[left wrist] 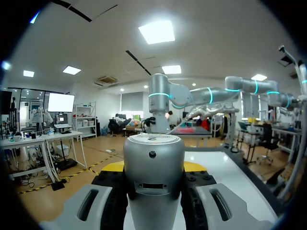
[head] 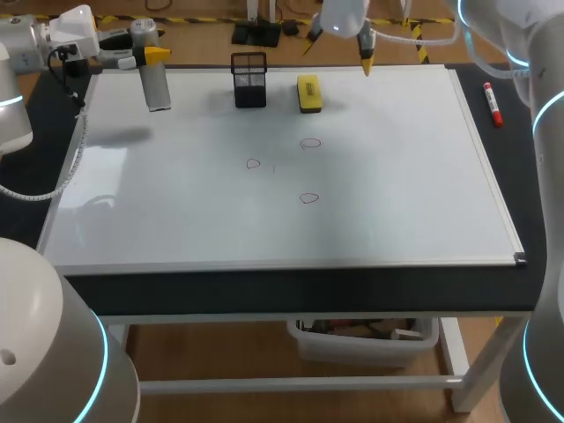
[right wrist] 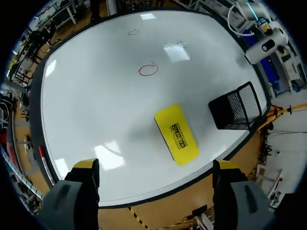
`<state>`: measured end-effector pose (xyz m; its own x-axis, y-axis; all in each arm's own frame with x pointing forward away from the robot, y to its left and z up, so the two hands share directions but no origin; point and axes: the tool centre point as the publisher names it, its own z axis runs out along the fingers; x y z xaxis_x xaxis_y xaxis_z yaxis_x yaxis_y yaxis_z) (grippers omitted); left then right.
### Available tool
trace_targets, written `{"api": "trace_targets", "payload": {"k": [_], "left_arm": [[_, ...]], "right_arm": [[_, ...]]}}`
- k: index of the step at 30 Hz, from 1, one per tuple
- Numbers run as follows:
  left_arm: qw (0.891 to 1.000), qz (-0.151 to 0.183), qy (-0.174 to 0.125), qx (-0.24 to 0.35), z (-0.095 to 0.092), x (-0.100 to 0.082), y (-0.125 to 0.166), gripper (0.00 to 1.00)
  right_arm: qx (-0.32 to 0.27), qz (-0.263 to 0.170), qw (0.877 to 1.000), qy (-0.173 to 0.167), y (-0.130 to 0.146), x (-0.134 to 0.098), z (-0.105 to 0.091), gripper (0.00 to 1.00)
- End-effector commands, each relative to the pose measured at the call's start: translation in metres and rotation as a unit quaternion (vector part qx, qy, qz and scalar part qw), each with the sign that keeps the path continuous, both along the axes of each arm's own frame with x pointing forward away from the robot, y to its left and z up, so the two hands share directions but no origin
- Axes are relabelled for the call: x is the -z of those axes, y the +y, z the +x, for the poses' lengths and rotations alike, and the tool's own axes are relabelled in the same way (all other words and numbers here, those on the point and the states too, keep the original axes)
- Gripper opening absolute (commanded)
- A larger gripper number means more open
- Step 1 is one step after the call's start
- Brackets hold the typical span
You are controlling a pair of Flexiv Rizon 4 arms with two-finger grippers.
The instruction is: Pick up the inspection probe, press it on each red-marked spot on the whiteboard one by one, put down the probe, pick up the eraser, and wipe off all the red marks.
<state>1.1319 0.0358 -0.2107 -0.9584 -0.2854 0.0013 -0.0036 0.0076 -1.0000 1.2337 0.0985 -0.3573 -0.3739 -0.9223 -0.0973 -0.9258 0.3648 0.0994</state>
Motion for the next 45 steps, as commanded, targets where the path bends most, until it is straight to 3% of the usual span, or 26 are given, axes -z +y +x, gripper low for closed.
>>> {"api": "trace_targets", "payload": {"k": [1,11,19,45], "left_arm": [[1.000,0.000,-0.001,-0.002,-0.002,-0.001,-0.001,0.00],[1.000,0.000,-0.001,-0.002,-0.002,-0.001,-0.001,0.00],[1.000,0.000,-0.001,-0.002,-0.002,-0.001,-0.001,0.00],[1.000,0.000,-0.001,-0.002,-0.002,-0.001,-0.001,0.00]], "right_arm": [[-0.033,-0.022,0.999,0.009,0.006,0.005,0.005,1.00],[-0.118,-0.027,0.993,0.010,0.018,0.017,0.001,1.00],[-0.150,-0.052,0.987,0.021,0.032,0.031,-0.001,1.00],[-0.207,-0.037,0.977,0.037,0.053,0.062,-0.007,1.00]]}}
